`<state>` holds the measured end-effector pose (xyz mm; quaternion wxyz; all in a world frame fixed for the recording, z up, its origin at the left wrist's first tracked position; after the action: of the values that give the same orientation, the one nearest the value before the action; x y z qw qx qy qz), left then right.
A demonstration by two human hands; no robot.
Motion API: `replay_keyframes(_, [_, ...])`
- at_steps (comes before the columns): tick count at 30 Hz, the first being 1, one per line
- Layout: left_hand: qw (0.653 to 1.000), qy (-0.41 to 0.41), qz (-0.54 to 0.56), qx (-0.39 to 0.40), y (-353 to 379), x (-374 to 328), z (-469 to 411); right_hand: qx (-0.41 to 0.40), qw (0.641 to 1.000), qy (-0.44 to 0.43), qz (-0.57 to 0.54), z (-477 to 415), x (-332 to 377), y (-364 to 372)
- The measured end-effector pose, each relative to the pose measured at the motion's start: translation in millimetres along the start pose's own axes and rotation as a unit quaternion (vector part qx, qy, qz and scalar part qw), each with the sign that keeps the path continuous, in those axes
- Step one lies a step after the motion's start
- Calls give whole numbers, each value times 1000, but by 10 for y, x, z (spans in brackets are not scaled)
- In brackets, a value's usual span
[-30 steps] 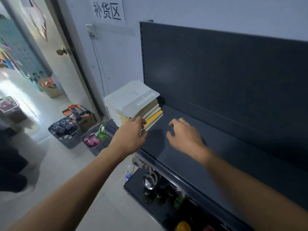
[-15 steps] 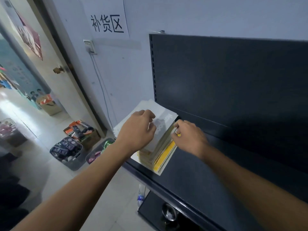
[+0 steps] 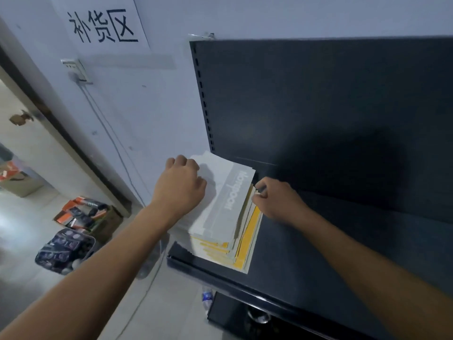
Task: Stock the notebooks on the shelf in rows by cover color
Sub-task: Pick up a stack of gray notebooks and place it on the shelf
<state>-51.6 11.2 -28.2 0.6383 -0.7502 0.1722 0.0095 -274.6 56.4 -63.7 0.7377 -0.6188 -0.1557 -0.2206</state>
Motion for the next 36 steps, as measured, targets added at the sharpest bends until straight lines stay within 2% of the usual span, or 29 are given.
replay_keyframes(6, [998, 3, 15, 61, 53, 253, -184, -24, 994, 70, -78, 34, 161, 99])
replay_keyframes(17, [989, 83, 93, 83, 58, 470, -187, -90, 970, 191, -119, 182, 529, 388])
replay_keyframes(20, [987, 75, 97, 107, 24, 503, -210, -82, 973, 194, -96, 175, 619, 389])
replay_keyframes(26, [989, 75, 101, 79, -43, 546, -169, -85, 981, 172, 5, 161, 781, 417])
replay_keyframes(31, [993, 67, 70, 68, -48, 499, -85, -103, 981, 163, 8, 210, 833, 503])
replay_keyframes(36, [993, 54, 62, 85, -80, 528, -132, -82, 979, 186, 15, 210, 881, 549])
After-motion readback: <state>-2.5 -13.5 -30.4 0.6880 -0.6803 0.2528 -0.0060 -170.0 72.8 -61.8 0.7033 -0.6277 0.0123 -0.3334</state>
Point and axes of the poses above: each hand's wrist, its own z-axis away from the middle knuckle, its own y-axis out of the palm, x = y × z, the point moved 3 cm from there along -z, towards the middle knuckle, and after that the axes turned 7 degrees about z, right-handed, at the moved point
